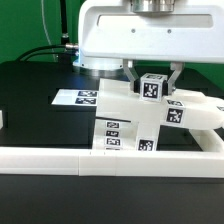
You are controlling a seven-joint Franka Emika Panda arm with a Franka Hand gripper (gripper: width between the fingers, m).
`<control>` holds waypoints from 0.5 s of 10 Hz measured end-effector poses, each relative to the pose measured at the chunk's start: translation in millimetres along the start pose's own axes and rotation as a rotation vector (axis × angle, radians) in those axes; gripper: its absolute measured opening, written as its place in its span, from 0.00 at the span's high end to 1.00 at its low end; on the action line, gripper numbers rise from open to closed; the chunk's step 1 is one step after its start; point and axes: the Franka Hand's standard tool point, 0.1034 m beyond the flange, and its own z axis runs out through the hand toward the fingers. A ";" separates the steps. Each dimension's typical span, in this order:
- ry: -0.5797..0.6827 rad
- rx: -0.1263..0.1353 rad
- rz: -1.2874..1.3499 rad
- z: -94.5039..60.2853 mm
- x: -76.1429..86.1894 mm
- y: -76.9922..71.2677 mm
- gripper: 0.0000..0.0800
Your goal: Assemble chair
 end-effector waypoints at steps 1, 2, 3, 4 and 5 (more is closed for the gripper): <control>0.000 0.005 0.116 0.2 0.5 1.8 0.65; 0.003 0.013 0.173 0.3 2.5 4.9 0.65; 0.004 0.020 0.204 0.5 4.9 6.8 0.65; 0.002 0.021 0.278 0.4 4.0 5.6 0.65; 0.001 0.023 0.329 0.3 3.8 5.1 0.65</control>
Offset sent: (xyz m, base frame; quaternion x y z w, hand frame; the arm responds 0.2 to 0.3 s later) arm 0.0000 0.0000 0.0000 0.0000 0.0000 0.1938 0.9810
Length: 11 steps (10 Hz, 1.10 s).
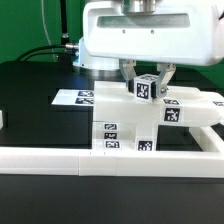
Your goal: Assemble chair
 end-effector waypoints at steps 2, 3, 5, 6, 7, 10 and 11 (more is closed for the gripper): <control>-0.007 0.006 0.138 0.3 -0.8 -0.3 0.65; -0.020 0.015 0.236 0.8 -0.9 1.8 0.65; -0.051 0.047 0.481 0.6 -3.0 5.7 0.65; -0.079 0.063 0.639 0.3 -2.7 6.0 0.65; -0.095 0.067 0.742 0.0 -2.8 5.7 0.65; -0.093 0.066 0.705 1.3 -3.5 5.7 0.40; -0.091 0.065 0.670 -0.1 -2.9 3.9 0.40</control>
Offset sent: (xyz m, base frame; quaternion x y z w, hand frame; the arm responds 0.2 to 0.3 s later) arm -0.0216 -0.0137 -0.0065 0.0045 -0.0228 0.3197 0.9472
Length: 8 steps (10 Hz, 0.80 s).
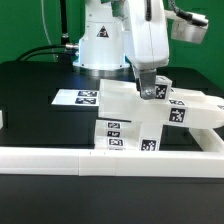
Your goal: Assemble chair
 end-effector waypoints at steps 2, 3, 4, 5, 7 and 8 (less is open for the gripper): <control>0.001 0.000 -0.166 -0.2 -0.1 -1.4 0.20; 0.001 0.000 -0.243 0.1 0.1 -1.2 0.20; 0.001 -0.001 -0.310 0.4 0.2 -1.1 0.19; 0.003 -0.001 -0.377 1.2 1.9 -0.7 0.19; 0.005 0.000 -0.512 1.8 5.5 -0.2 0.19; 0.005 0.002 -0.518 0.4 2.4 -1.0 0.19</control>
Offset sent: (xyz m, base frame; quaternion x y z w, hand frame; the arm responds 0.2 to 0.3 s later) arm 0.0000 0.0000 0.0000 0.0000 0.0000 -0.1938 0.9810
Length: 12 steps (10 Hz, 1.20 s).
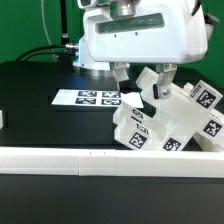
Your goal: Assemble chair
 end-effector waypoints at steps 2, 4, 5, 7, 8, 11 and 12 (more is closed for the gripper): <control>0.010 0.009 -0.039 -10.8 -5.4 -8.9 0.19; 0.018 0.008 -0.064 -13.3 -7.3 -11.5 0.19; 0.017 0.006 -0.064 -12.1 -7.0 -10.7 0.19; 0.021 0.004 -0.098 -11.9 -7.7 -9.9 0.19; 0.028 0.003 -0.180 -11.6 -11.1 -6.9 0.19; 0.027 0.005 -0.400 -17.0 -15.2 -8.7 0.19; 0.026 0.005 -0.386 -16.4 -15.1 -8.4 0.19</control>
Offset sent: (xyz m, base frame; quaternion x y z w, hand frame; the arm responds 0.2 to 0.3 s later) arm 0.0000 0.0000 0.0000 0.0000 0.0000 0.0000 1.0000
